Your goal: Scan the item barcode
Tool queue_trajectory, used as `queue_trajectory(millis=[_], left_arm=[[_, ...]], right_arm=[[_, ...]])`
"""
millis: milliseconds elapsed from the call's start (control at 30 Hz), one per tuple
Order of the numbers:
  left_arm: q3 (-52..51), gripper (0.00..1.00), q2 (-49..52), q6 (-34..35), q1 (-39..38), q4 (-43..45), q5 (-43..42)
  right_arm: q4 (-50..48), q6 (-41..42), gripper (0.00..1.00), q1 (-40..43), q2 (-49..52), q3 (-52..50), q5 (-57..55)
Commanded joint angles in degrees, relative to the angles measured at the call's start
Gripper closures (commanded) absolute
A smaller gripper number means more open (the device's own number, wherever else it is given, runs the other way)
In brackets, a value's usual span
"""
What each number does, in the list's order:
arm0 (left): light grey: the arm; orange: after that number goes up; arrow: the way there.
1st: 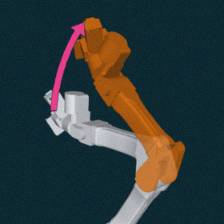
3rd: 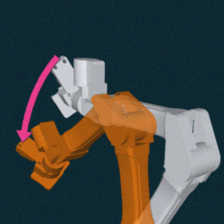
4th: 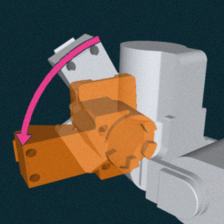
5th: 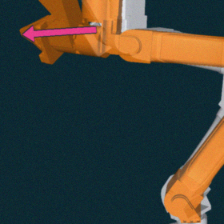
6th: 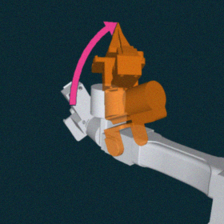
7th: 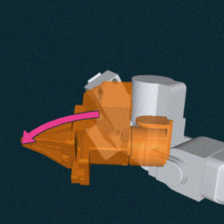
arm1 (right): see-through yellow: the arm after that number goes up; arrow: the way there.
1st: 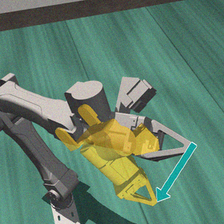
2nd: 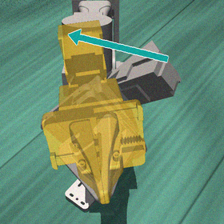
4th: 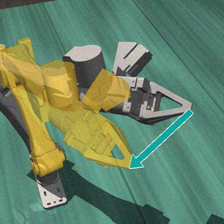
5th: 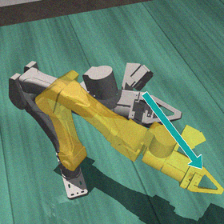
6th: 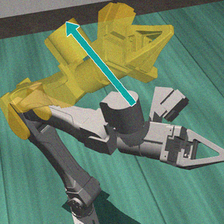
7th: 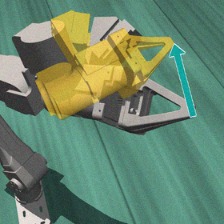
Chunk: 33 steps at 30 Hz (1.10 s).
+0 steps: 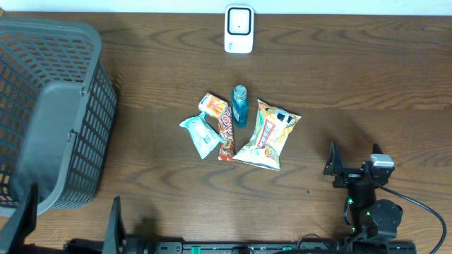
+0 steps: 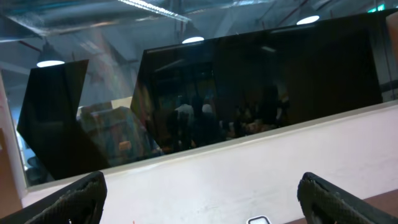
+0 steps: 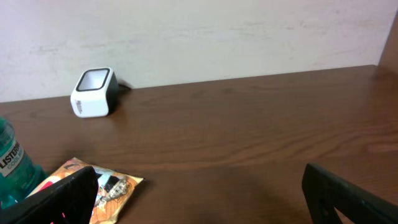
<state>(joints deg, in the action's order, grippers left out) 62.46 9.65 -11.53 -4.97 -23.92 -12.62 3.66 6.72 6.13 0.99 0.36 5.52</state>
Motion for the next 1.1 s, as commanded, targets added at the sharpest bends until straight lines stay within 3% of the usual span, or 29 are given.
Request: queue_trajectory(millis=[0, 200, 633, 767, 1067], left_arm=[[0.3, 0.02, -3.1, 2.3, 2.9, -1.3, -3.1], [-1.4, 0.02, -8.7, 2.9, 3.7, -3.1, -3.5], [-1.6, 0.02, -9.5, 2.8, 2.0, -3.0, -3.3], [-1.6, 0.02, -9.5, -2.3, 2.0, 1.5, -2.8], [-1.6, 0.02, -9.3, -4.7, 2.1, 7.3, -0.6]], right_arm=[[0.2, -0.6, 0.01, -0.1, -0.2, 0.0, 0.0], [0.2, 1.0, 0.01, -0.1, -0.2, 0.0, 0.8], [0.1, 31.9, 0.01, -0.1, -0.2, 0.0, 1.8], [-0.3, 40.2, 0.01, -0.1, -0.2, 0.0, 8.2], [-1.0, 40.2, 0.01, -0.1, -0.2, 0.0, 35.3]])
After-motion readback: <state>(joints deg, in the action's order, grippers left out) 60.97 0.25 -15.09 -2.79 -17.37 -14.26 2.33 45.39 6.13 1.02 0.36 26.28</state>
